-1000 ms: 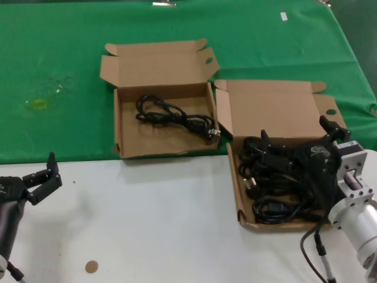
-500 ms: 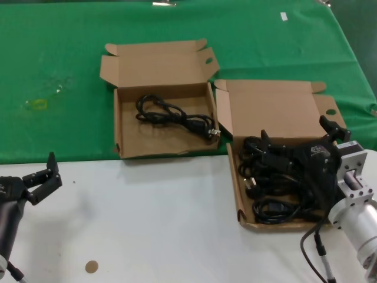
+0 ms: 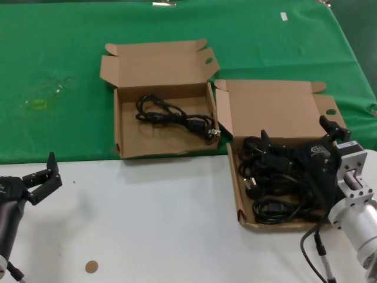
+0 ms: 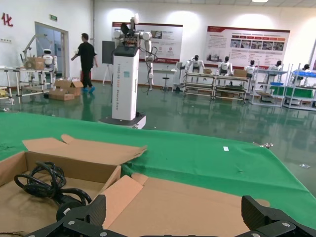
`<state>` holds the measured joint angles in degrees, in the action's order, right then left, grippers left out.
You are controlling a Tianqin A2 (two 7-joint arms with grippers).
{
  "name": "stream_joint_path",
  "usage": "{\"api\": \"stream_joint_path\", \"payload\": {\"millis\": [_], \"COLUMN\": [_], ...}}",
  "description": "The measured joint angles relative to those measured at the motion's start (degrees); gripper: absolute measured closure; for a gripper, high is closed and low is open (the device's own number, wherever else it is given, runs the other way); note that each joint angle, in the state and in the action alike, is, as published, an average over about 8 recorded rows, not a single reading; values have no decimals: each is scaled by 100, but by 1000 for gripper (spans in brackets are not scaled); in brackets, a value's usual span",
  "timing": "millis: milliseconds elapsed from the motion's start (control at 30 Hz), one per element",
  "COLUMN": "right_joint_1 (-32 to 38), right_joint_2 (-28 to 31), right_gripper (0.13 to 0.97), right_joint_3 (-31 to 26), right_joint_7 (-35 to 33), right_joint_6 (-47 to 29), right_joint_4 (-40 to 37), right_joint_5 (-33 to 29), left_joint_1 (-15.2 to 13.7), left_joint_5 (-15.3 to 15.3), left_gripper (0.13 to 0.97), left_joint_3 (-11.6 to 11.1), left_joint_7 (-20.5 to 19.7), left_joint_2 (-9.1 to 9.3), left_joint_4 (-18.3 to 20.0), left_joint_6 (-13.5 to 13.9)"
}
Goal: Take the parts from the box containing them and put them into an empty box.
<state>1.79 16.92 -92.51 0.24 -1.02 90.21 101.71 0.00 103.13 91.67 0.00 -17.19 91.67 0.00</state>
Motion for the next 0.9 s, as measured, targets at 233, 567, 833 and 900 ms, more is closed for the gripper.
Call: {"api": "stream_joint_path", "payload": {"millis": [233,567,833,900], "right_joint_1": [0,0,0,0], "right_joint_2": [0,0,0,0], "right_gripper": [129,129,129,129], "right_joint_3": [0,0,0,0], "right_joint_7": [0,0,0,0], "right_joint_6": [0,0,0,0], "right_joint_4": [0,0,0,0], "right_joint_5": [0,0,0,0], "left_joint_1": [0,0,0,0], "left_joint_5": [0,0,0,0], "left_gripper": [132,132,132,132], "left_joint_3": [0,0,0,0], "left_joint_7": [0,0,0,0], "left_joint_2": [0,0,0,0], "left_joint_4": [0,0,0,0], "left_joint_6": [0,0,0,0]}}
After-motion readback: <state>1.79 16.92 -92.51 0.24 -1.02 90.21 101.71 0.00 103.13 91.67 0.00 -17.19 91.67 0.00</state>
